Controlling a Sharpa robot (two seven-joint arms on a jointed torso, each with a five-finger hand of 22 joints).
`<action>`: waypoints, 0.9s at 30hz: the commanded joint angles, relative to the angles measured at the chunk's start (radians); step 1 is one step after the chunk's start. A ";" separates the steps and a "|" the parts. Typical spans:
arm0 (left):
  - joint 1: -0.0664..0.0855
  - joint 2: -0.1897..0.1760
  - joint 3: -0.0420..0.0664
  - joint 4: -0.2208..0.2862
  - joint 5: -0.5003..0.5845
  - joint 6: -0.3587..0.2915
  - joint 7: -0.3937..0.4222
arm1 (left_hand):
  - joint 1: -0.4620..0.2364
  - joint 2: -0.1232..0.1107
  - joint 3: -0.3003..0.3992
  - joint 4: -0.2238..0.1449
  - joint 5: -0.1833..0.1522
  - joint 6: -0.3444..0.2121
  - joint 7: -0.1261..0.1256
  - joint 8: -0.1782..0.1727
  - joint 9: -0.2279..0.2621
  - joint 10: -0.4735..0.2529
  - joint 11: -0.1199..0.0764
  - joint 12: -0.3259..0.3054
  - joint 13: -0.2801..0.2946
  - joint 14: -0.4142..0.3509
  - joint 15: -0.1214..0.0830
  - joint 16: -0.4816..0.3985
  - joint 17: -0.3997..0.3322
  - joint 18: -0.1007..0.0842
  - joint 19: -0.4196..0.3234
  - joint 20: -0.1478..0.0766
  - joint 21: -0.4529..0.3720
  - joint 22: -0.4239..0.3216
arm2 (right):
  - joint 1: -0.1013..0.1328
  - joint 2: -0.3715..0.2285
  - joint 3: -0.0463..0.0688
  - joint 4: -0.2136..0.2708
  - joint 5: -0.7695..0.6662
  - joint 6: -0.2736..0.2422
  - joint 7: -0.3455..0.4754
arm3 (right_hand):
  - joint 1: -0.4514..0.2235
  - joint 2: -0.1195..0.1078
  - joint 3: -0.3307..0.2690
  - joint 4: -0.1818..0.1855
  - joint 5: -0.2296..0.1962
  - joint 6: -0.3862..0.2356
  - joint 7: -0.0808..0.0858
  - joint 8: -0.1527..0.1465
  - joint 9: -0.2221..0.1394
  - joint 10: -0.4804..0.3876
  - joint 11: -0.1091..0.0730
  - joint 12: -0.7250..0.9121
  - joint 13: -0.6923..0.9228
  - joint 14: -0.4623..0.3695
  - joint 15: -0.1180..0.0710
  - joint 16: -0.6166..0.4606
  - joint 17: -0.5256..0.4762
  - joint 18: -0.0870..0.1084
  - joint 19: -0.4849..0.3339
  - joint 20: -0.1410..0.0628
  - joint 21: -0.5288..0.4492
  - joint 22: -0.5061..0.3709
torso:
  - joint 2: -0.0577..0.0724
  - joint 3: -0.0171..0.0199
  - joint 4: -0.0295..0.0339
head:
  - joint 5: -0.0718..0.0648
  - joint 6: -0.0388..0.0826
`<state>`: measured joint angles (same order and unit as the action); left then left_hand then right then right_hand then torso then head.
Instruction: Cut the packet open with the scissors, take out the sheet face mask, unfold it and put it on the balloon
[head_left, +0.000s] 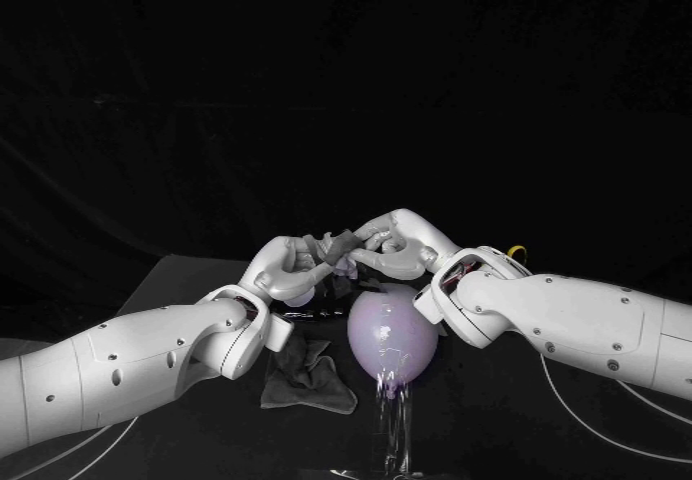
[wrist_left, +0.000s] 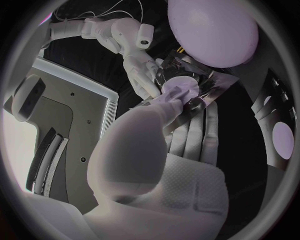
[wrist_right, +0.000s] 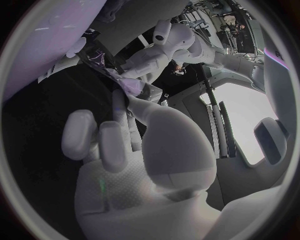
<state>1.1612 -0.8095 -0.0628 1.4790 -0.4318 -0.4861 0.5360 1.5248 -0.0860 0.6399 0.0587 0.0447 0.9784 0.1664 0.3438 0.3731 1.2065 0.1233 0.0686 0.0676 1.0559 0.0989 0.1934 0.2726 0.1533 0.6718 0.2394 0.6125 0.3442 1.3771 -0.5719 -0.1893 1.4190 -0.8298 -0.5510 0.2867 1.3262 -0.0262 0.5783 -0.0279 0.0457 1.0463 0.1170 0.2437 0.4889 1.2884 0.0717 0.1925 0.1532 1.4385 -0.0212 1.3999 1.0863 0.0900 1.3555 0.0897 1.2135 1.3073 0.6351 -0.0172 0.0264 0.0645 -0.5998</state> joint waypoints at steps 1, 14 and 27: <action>0.002 0.010 0.002 0.011 -0.008 0.020 0.022 | -0.020 0.000 -0.007 -0.003 0.003 -0.001 0.011 0.005 0.035 0.005 0.003 0.000 0.001 0.009 0.002 -0.004 0.004 0.011 -0.007 0.003 0.008 0.003 | -0.001 0.013 0.001 0.001 -0.037 -0.004 -0.011 | 0.005 0.010 0.005 -0.001 0.003 0.002 -0.001 0.004 0.030 0.033 -0.028 -0.004 -0.001 0.001 -0.003 -0.005 -0.001 -0.006 0.002 -0.004 -0.005 0.115 | 0.000 -0.0005 -0.0001 | -0.001 0.001; 0.002 0.011 0.002 0.017 0.064 0.025 0.047 | -0.073 -0.029 -0.087 0.007 0.003 -0.016 0.013 0.009 0.043 -0.015 0.008 -0.005 -0.001 -0.015 0.012 -0.014 0.014 0.014 -0.028 0.027 -0.031 -0.024 | -0.003 0.025 0.001 -0.009 -0.069 -0.023 -0.047 | 0.003 0.009 0.011 -0.007 0.003 0.000 -0.001 0.007 0.033 0.035 -0.028 -0.006 0.000 0.002 -0.004 -0.007 -0.004 -0.006 0.002 -0.005 -0.007 0.115 | 0.000 -0.0004 0.0002 | -0.001 0.004; 0.002 0.015 0.002 0.018 0.108 0.034 0.052 | -0.112 -0.097 -0.137 0.033 0.003 -0.135 0.051 -0.086 -0.004 -0.086 0.041 -0.009 -0.006 -0.061 0.034 -0.034 0.023 0.023 -0.029 0.049 -0.107 -0.081 | -0.005 0.027 0.000 -0.002 -0.072 -0.025 -0.050 | 0.003 0.009 0.013 -0.009 0.003 0.000 0.000 0.008 0.034 0.036 -0.028 -0.007 0.001 0.002 -0.004 -0.008 -0.005 -0.006 0.002 -0.006 -0.007 0.115 | 0.000 0.0004 -0.0010 | -0.002 0.005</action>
<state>1.1592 -0.8023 -0.0645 1.4868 -0.3470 -0.4838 0.5495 1.4145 -0.1752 0.5059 0.0914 0.0504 0.8475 0.2143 0.2605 0.3699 1.1243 0.1627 0.0646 0.0631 0.9993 0.1335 0.1615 0.2954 0.1703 0.6407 0.2818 0.5073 0.2647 1.3760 -0.5499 -0.1872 1.4097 -0.8807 -0.5896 0.2385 1.3278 -0.0247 0.5854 -0.0351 0.0464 1.0364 0.1171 0.2473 0.5167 1.2922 0.0678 0.1924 0.1525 1.4400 -0.0195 1.3962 1.0812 0.0836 1.3554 0.0897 1.2131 1.3079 0.6351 -0.0169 0.0258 0.0630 -0.5953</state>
